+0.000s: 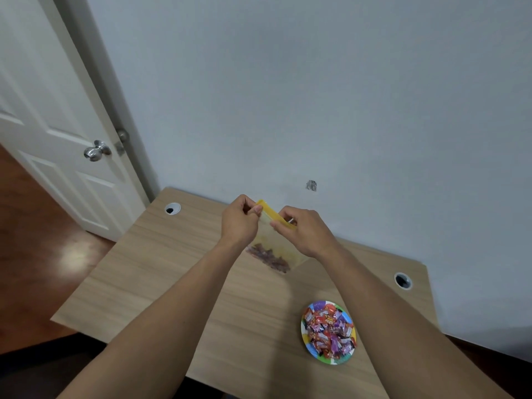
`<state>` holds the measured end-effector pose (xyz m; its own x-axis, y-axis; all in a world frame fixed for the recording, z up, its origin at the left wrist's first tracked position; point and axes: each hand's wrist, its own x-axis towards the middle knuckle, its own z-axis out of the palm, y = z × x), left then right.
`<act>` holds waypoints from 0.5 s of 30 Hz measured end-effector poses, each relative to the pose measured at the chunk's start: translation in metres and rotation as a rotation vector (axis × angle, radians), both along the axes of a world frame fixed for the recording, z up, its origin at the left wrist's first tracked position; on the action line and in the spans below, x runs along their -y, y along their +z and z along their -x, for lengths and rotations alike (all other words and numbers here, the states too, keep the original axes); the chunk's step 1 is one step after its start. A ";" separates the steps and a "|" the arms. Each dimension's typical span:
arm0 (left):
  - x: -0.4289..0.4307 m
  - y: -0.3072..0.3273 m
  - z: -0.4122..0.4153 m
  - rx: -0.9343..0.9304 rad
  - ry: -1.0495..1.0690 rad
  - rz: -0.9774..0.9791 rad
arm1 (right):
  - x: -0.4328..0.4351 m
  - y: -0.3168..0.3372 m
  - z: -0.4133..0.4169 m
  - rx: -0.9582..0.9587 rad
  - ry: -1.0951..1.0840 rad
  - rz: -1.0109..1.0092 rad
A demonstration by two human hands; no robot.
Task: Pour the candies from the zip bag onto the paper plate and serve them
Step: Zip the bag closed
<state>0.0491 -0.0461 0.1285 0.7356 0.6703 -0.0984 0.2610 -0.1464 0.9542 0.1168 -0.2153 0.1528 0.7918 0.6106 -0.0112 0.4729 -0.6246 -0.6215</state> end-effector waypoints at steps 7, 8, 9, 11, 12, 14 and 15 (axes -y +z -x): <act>-0.014 -0.002 -0.007 0.011 0.066 0.059 | 0.008 -0.007 -0.007 -0.008 0.001 0.004; -0.017 -0.002 -0.008 0.012 0.076 0.061 | 0.011 -0.009 -0.008 -0.010 0.001 0.004; -0.019 -0.003 -0.009 0.009 0.084 0.064 | 0.013 -0.010 -0.008 -0.012 0.002 0.002; -0.022 -0.006 -0.010 0.002 0.097 0.069 | 0.017 -0.014 -0.009 -0.011 0.007 -0.001; -0.023 -0.008 -0.011 -0.005 0.102 0.071 | 0.018 -0.016 -0.009 -0.009 0.009 0.002; -0.026 -0.011 -0.011 -0.021 0.112 0.080 | 0.022 -0.021 -0.010 -0.007 0.014 0.013; -0.027 -0.013 -0.011 -0.027 0.117 0.083 | 0.024 -0.023 -0.011 -0.005 0.019 0.016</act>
